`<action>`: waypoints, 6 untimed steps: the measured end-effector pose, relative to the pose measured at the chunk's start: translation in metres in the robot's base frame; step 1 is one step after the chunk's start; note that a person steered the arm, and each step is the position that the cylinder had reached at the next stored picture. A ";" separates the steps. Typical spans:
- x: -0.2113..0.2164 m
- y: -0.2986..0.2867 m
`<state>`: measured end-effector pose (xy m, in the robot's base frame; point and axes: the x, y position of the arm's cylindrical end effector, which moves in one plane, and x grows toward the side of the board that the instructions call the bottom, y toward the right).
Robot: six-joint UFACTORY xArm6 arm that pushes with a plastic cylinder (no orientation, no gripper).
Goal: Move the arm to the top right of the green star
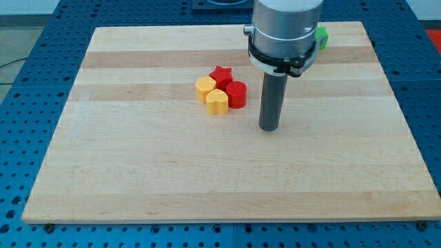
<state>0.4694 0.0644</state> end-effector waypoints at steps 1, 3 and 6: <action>-0.003 0.056; -0.154 0.172; -0.256 0.070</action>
